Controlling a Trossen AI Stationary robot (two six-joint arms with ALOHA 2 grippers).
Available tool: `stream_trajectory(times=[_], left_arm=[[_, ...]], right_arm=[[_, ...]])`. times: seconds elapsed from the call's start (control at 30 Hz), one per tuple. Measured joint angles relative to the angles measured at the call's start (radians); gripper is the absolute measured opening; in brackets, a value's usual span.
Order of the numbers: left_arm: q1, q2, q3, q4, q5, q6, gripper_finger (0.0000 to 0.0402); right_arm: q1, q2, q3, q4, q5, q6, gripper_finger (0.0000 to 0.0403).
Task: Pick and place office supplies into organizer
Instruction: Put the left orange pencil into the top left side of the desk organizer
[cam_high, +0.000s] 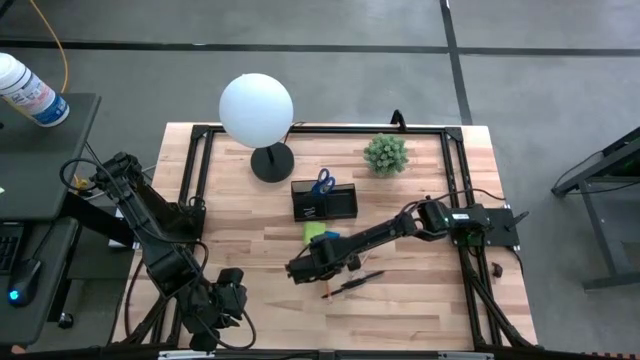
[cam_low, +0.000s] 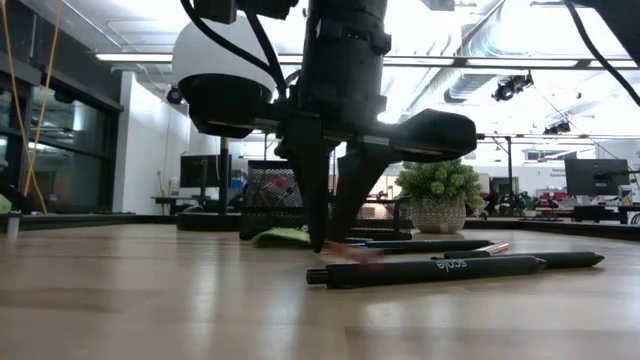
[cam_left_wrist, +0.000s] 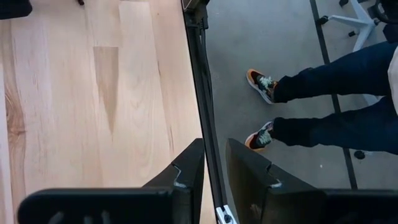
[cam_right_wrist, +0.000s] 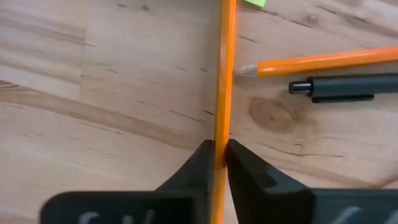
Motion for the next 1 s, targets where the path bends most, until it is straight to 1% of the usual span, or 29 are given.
stream_trajectory(times=[0.07, 0.13, 0.37, 0.57, 0.7, 0.77, 1.0], left_arm=[[0.0, 0.0, 0.0, 0.0, 0.0, 0.0, 0.0056], [0.0, 0.0, 0.0, 0.0, 0.0, 0.0, 0.0056], [0.0, 0.0, 0.0, 0.0, -0.012, 0.0, 0.0056], [0.0, 0.0, 0.0, 0.0, -0.015, 0.0, 0.0056], [0.0, 0.0, 0.0, 0.0, -0.018, 0.001, 0.0056], [0.0, 0.0, 0.0, 0.0, -0.019, 0.002, 0.0056], [0.0, 0.0, 0.0, -0.001, -0.022, 0.005, 0.0056]], right_arm=[[-0.003, 0.0, 0.0, 0.0, -0.001, -0.017, 0.0014], [-0.006, 0.0, 0.0, 0.0, -0.006, -0.04, 0.0008], [-0.008, 0.0, 0.0, -0.002, -0.003, -0.058, 0.0005], [0.002, 0.0, 0.0, -0.004, -0.037, -0.078, 0.0003], [0.017, -0.007, 0.006, -0.015, -0.036, -0.08, 0.0003], [0.021, -0.011, 0.03, -0.042, -0.026, -0.088, 0.0002], [0.027, -0.013, 0.179, -0.191, 0.075, -0.138, 0.0001]])
